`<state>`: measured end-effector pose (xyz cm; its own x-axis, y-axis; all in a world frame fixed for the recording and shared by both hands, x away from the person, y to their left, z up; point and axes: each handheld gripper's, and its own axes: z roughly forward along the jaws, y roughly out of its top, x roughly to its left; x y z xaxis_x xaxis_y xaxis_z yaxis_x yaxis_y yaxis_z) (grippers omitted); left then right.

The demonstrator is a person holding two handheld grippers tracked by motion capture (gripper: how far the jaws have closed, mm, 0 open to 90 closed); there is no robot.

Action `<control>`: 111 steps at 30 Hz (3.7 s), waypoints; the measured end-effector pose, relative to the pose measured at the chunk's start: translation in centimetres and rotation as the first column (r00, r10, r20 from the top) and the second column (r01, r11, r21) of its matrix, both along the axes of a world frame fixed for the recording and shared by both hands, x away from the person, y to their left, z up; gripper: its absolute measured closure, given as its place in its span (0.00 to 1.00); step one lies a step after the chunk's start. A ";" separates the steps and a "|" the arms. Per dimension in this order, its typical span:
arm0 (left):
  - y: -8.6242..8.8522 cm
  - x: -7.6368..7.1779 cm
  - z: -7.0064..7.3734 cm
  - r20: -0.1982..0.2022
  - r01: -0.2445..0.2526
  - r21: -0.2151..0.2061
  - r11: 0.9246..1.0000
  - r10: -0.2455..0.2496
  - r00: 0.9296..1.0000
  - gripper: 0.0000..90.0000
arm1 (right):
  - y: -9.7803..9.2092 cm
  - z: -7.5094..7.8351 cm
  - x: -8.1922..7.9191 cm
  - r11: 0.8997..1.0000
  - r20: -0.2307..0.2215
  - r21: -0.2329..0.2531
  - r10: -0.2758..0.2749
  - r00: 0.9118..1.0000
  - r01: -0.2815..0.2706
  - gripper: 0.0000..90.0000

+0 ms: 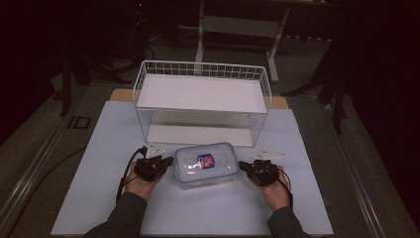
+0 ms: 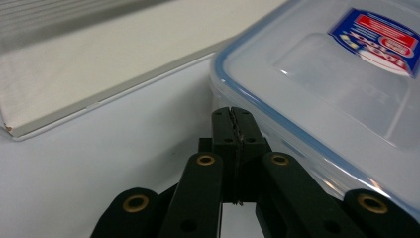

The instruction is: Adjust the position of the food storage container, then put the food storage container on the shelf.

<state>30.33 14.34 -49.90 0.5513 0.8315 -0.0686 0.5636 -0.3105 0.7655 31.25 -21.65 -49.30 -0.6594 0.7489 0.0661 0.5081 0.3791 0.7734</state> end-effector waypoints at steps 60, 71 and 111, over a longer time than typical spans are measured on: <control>2.3 -1.0 0.2 -0.105 0.002 -0.339 0.941 -0.040 0.994 0.26 | 3.1 0.5 -0.2 0.984 -0.143 0.176 0.053 0.988 -0.027 0.24; 1.1 -0.2 -1.3 -0.206 -0.009 -0.359 0.933 -0.070 0.976 0.18 | 3.5 -0.8 0.8 0.969 -0.268 0.245 0.087 0.959 -0.019 0.13; 3.9 -2.4 -1.1 -0.321 -0.025 -0.540 0.841 -0.179 0.930 0.55 | 0.2 -0.9 -0.2 0.894 -0.378 0.449 0.181 0.908 0.008 0.56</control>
<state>27.95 18.28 -51.02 0.4670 0.5662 -0.6792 0.8125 0.0283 0.5822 31.04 -21.44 -50.25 -0.5648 0.5224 0.6388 0.7885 0.1132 0.6046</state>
